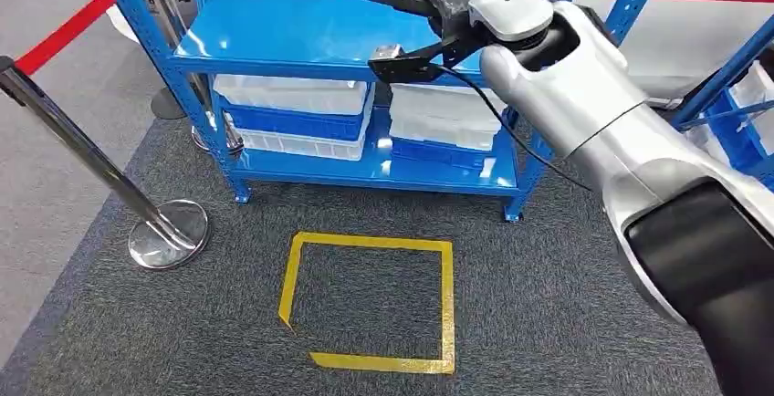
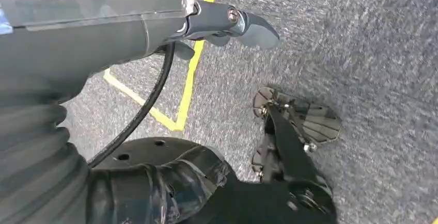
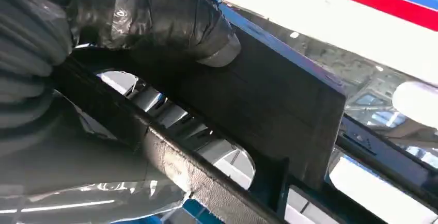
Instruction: Take the parts from the cabinet and place them on the table.
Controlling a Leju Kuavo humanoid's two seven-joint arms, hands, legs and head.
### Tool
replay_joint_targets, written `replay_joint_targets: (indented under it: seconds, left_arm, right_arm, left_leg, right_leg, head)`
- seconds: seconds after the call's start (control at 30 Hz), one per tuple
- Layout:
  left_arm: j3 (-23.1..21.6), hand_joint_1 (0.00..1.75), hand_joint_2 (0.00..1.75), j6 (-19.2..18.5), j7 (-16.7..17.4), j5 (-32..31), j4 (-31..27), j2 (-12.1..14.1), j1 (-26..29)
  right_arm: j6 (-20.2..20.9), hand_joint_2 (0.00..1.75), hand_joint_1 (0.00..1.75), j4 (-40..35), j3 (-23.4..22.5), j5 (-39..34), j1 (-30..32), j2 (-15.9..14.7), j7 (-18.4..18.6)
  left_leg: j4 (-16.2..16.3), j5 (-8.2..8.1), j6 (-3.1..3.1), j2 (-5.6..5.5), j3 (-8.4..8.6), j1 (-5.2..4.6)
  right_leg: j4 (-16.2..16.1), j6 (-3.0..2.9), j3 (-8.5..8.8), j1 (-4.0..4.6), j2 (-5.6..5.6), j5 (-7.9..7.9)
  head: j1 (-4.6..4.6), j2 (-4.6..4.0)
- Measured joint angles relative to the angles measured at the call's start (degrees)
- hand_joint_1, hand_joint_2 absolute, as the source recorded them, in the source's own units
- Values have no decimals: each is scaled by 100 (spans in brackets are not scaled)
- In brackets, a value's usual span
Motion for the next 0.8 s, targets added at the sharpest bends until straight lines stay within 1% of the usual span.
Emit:
replay_joint_targets:
  seconds: [0.03, 0.07, 0.1, 0.13, 0.17, 0.2, 0.23, 0.27, 0.3, 0.33, 0.4, 0.43, 0.47, 0.5, 0.53, 0.57, 0.6, 0.63, 0.67, 0.7, 0.73, 0.77, 0.8]
  left_arm:
    - [0, 0, 175, -4, 11, 0, 0, 0, 7]
    - [0, 0, 175, -11, 13, 0, 0, 0, 5]
    - [0, 0, 175, -13, 26, 2, 0, 0, -1]
    - [0, 0, 175, -13, 31, 4, 0, -2, 3]
    - [0, 0, 175, -15, 41, 7, 0, -4, -6]
    - [0, 0, 175, -15, 42, 7, 0, -4, -8]
    - [0, 0, 175, -15, 42, 7, 0, -4, -12]
    - [0, 0, 175, -15, 42, 7, 0, -4, -15]
    - [0, 0, 175, -15, 41, 9, 0, -2, -14]
    - [0, 0, 175, -15, 41, 9, 0, -2, -12]
    - [0, 0, 175, -15, 42, 9, 0, -2, -8]
    - [0, 0, 175, -15, 42, 9, 0, -2, -9]
    - [0, 0, 175, -15, 42, 9, 0, -2, -10]
    - [0, 0, 175, -15, 42, 9, 0, -4, -13]
    - [0, 0, 175, -20, 39, 9, 0, -26, -23]
    - [0, 0, 175, -20, 42, 9, 2, -26, -21]
    - [0, 0, 175, -20, 42, 9, 0, -26, -24]
    - [0, 0, 175, -20, 44, 7, 0, -26, -22]
    - [-2, 0, 175, -24, 46, 7, 0, -26, -14]
    - [-2, 0, 175, -20, 46, 7, 0, -24, -21]
    - [0, 0, 175, -20, 52, 7, 0, -24, -19]
    - [0, 0, 175, -20, 59, 2, 0, -24, -15]
    - [0, 0, 175, -20, 61, 4, 0, -24, -6]
  right_arm:
    - [2, 175, 175, -9, 0, 2, 12, 4, 2]
    - [9, 175, 175, -9, 0, 2, 16, 4, 2]
    - [13, 175, 175, -7, 2, 2, 17, 2, 2]
    - [18, 175, 175, -4, 2, 2, 17, -22, 2]
    - [22, 175, 175, -7, 2, 2, 12, -48, 2]
    - [22, 175, 175, -7, 2, 2, 11, -50, 2]
    - [22, 175, 175, -7, 2, 2, 12, -50, 2]
    - [22, 175, 175, -7, 2, 2, 16, -55, 2]
    - [26, 175, 175, -7, 2, 2, 27, -63, 2]
    - [28, 175, 175, -7, 2, 2, 38, -65, 2]
    - [28, 175, 175, -7, 2, 2, 45, -65, 2]
    - [28, 175, 175, -7, 2, 2, 44, -65, 2]
    - [28, 175, 175, -7, 2, 2, 40, -65, 2]
    - [26, 175, 175, -13, 2, 2, 30, -65, 2]
    - [26, 175, 175, -39, 2, 2, 19, -61, 2]
    - [24, 175, 175, -57, 2, 2, 19, -59, 2]
    - [28, 175, 175, -55, 2, 2, 9, -63, 2]
    - [28, 175, 175, -55, 4, 4, 7, -63, 2]
    - [28, 175, 175, -55, 4, 4, 9, -61, 2]
    - [28, 175, 175, -50, 9, 4, 6, -50, 2]
    - [28, 175, 175, -50, 13, 4, -7, -19, 2]
    - [28, 175, 175, -41, 15, 7, -14, -20, 2]
    - [26, 175, 175, -39, 18, 7, -14, -17, 0]
  left_leg:
    - [6, 19, 26, -2, -30, 6]
    - [3, 28, 40, -3, -30, -2]
    - [4, 57, 85, 0, -53, -11]
    - [-53, 116, 167, 10, -75, 22]
    - [-65, 178, 248, 32, -125, 25]
    - [-64, 216, 304, 44, -167, 25]
    - [-62, 269, 321, 49, -240, 17]
    - [-60, 311, 328, 49, -297, 9]
    - [-49, 368, 329, 49, -384, 0]
    - [-41, 413, 326, 47, -443, -6]
    - [-28, 472, 320, 45, -527, -12]
    - [-23, 496, 315, 45, -560, -17]
    - [-21, 526, 307, 44, -589, -20]
    - [-21, 564, 292, 47, -618, -15]
    - [-22, 611, 248, 47, -658, -33]
    - [-58, 684, 208, 51, -671, 4]
    - [-95, 740, 175, 54, -667, 14]
    - [-158, 816, 143, 52, -666, 24]
    - [-234, 901, 104, 21, -669, -22]
    - [-208, 753, 77, 8, -729, -2]
    - [-11, 421, 60, 7, -816, -13]
    - [414, 42, 39, 15, -925, -2]
    - [702, -154, 27, 16, -991, 10]
  right_leg:
    - [-7, 47, 9, 4, -1, 45]
    - [-15, 79, -2, 10, 6, 70]
    - [-25, 117, -7, 6, 5, 98]
    - [-17, 147, -38, -3, 11, 91]
    - [147, 174, -95, -30, 25, -187]
    - [381, 185, -166, -27, 34, -435]
    - [862, 207, -299, -27, 39, -790]
    - [1230, 218, -396, -27, 40, -996]
    - [1621, 220, -468, -26, 41, -1125]
    - [1688, 210, -417, -24, 42, -1051]
    - [1397, 180, -155, -13, 42, -757]
    - [1128, 158, 30, -3, 45, -607]
    - [742, 122, 285, 7, 48, -464]
    - [241, 58, 582, 33, 57, -464]
    - [-56, 37, 755, 79, 67, -601]
    - [-139, 42, 760, 99, 64, -599]
    - [-136, 24, 709, 121, 73, -510]
    - [-155, -1, 688, 134, 71, -460]
    - [-273, -28, 672, 119, 54, -380]
    - [-350, -43, 668, 39, -17, -268]
    - [-398, -98, 609, 34, -2, -179]
    - [-397, -141, 527, 29, -19, -114]
    - [-396, -140, 479, 31, -19, -75]
  head:
    - [2, 0]
    - [4, 0]
    - [4, -2]
    - [4, 0]
    - [6, 0]
    - [6, 0]
    - [6, 0]
    - [6, 0]
    - [6, 0]
    - [6, 0]
    - [6, 0]
    - [4, 0]
    - [6, 0]
    - [4, 0]
    - [2, 0]
    - [4, 0]
    - [4, 0]
    - [6, 0]
    - [7, 0]
    - [2, 0]
    - [2, 0]
    - [2, 0]
    - [2, 0]
